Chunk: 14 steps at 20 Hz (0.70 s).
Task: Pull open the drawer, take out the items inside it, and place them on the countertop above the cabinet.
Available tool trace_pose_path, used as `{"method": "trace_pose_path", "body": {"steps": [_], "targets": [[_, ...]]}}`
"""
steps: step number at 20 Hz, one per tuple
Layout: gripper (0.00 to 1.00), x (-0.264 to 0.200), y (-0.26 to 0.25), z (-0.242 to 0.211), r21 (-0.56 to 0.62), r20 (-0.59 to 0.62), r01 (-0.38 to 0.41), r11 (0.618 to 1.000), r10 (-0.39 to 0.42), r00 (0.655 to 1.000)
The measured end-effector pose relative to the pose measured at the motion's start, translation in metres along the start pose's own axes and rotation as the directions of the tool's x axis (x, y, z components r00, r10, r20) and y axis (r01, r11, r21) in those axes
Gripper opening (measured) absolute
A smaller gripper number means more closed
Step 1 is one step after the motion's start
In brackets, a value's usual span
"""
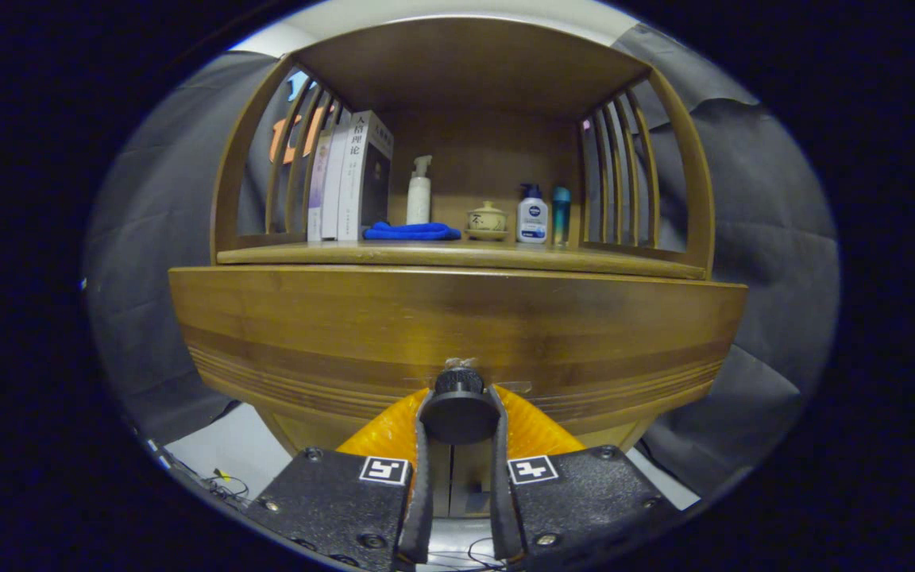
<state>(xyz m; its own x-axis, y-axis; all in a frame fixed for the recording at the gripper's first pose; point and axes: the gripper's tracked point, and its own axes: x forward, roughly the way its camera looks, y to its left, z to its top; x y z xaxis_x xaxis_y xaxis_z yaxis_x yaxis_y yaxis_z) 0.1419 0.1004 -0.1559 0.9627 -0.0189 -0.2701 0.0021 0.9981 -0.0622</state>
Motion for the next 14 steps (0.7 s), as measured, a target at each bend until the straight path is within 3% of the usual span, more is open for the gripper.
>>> {"method": "trace_pose_path", "body": {"steps": [14], "targets": [[0.33, 0.0000, 0.0006, -0.0022, -0.010, -0.033, -0.005, 1.000, 0.005, 0.999]]}}
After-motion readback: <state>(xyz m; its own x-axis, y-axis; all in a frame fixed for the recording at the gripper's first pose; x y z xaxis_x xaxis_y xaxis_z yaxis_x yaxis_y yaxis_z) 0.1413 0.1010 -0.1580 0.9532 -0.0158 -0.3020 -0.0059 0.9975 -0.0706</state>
